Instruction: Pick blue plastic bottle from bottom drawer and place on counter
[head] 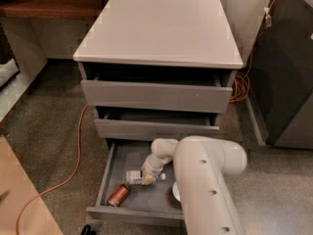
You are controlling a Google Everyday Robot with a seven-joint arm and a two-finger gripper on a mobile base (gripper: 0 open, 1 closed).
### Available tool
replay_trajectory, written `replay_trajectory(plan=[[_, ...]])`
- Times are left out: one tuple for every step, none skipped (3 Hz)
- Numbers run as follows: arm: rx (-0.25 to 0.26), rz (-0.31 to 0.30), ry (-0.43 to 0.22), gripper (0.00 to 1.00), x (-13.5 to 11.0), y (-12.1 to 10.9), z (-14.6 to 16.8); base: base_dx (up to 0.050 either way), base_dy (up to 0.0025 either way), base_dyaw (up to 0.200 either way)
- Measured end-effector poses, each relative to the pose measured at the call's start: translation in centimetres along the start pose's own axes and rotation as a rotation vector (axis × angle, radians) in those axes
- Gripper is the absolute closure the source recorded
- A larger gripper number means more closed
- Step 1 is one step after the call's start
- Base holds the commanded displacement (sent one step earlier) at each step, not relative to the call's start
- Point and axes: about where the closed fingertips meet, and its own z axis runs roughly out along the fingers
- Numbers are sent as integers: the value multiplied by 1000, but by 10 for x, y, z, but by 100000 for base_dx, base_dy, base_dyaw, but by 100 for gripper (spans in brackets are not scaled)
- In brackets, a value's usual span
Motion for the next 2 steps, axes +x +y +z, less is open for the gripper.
replay_trajectory(plan=[[38, -37, -19, 100, -23, 16, -33, 0, 0, 0], [68, -73, -24, 100, -42, 35, -66, 0, 0, 0]])
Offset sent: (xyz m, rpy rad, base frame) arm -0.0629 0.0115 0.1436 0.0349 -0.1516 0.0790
